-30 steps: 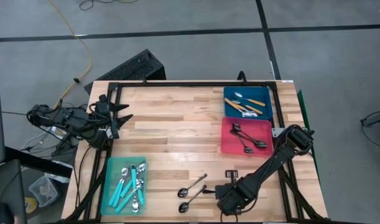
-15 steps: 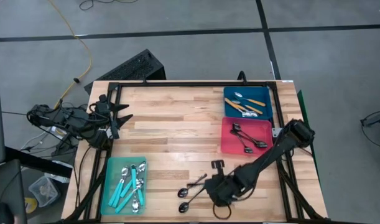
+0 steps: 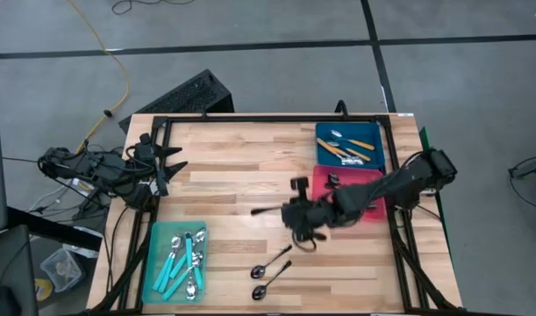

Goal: Sort silverware by color (type)
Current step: Put the black spoon into the red bin

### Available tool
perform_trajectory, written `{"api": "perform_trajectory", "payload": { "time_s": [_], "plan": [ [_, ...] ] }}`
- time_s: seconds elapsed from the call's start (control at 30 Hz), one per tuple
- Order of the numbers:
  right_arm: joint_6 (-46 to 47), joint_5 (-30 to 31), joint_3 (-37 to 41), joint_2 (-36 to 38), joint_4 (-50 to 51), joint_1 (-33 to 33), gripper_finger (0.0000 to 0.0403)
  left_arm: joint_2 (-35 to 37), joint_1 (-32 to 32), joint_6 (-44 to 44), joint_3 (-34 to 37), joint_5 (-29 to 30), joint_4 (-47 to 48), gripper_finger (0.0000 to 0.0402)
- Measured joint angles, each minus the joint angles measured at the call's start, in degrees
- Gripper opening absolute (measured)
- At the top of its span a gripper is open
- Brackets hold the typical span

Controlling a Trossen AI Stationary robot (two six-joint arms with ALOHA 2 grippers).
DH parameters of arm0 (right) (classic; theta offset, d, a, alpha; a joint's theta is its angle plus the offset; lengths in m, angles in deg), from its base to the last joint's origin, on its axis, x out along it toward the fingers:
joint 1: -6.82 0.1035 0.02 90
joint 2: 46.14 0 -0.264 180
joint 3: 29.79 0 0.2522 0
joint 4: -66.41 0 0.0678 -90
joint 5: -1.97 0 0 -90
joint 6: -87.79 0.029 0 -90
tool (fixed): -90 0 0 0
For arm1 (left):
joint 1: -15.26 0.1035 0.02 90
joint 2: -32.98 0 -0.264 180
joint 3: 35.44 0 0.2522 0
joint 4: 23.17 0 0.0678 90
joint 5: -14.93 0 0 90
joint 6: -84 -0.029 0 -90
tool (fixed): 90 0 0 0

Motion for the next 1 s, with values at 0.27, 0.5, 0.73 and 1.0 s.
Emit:
{"api": "perform_trajectory", "payload": {
  "time_s": [0.27,0.5,0.73,1.0],
  "plan": [
    [-3.81,-0.25,10.53,8.58,-2.54,-11.97,0.0025,0.00,0.00,-0.04,0.00,0.07,0.02,0.0213],
    [-7.49,-2.02,24.07,18.87,-12.18,-24.99,0.0025,-0.02,0.00,-0.09,0.00,0.31,0.37,0.0213],
    [-7.59,-6.61,37.51,26.12,-22.01,-39.37,0.0025,0.00,0.00,-0.27,0.00,2.21,1.27,0.0213],
    [-5.75,-10.73,44.05,27.58,-25.17,-48.91,0.0025,-0.01,0.00,-0.02,0.00,2.90,1.63,0.0213]
  ]
}}
